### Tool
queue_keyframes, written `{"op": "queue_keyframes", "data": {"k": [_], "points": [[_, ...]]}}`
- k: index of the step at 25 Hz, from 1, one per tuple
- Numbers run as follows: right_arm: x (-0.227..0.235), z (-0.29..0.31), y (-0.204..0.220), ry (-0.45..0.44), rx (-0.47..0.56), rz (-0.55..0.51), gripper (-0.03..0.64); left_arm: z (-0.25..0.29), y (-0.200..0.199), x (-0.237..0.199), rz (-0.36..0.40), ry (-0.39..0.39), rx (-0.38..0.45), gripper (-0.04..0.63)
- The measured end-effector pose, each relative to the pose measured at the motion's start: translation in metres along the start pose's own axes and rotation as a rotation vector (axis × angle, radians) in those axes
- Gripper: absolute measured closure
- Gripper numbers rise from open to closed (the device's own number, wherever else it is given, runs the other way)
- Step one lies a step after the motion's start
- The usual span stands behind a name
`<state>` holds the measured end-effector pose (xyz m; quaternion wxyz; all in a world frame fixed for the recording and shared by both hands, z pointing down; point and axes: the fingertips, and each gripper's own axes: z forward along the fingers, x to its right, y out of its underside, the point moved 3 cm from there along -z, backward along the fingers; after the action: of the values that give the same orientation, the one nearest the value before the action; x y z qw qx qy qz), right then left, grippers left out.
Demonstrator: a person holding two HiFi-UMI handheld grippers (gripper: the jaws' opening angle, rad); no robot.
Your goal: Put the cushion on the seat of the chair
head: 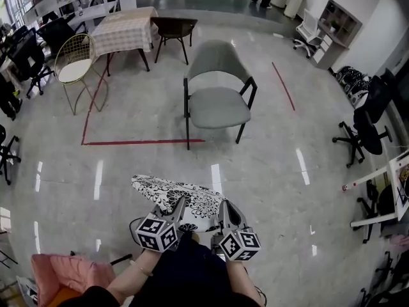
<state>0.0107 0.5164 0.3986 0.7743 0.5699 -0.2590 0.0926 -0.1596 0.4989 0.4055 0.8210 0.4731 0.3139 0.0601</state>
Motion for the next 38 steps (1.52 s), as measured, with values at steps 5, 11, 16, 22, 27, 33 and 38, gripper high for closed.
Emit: {"op": "queue_keyframes", "data": {"k": [5,11,16,22,27,33,38], "points": [[0.01,0.029,-0.012,0.013,-0.007,0.006,0.627,0.031,-0.015,-0.011,-0.007,0.01,-0.014,0.565],[0.016,0.077,-0.04,0.017,0.0,0.002,0.626,0.068,-0.05,-0.03,-0.014,0.013,-0.001,0.565],[0.02,0.116,-0.052,0.025,0.003,-0.01,0.626,0.096,-0.073,-0.047,-0.019,0.02,0.009,0.565],[0.013,0.153,-0.062,0.031,0.004,-0.025,0.626,0.123,-0.099,-0.062,-0.009,0.035,0.013,0.565],[0.01,0.177,-0.071,0.048,0.002,-0.073,0.626,0.146,-0.118,-0.065,0.049,0.059,0.015,0.565],[0.009,0.191,-0.077,0.06,0.02,-0.075,0.626,0.161,-0.13,-0.063,0.055,0.097,0.024,0.565],[0.006,0.203,-0.074,0.068,0.019,-0.078,0.626,0.169,-0.134,-0.071,0.056,0.117,0.008,0.565]]}}
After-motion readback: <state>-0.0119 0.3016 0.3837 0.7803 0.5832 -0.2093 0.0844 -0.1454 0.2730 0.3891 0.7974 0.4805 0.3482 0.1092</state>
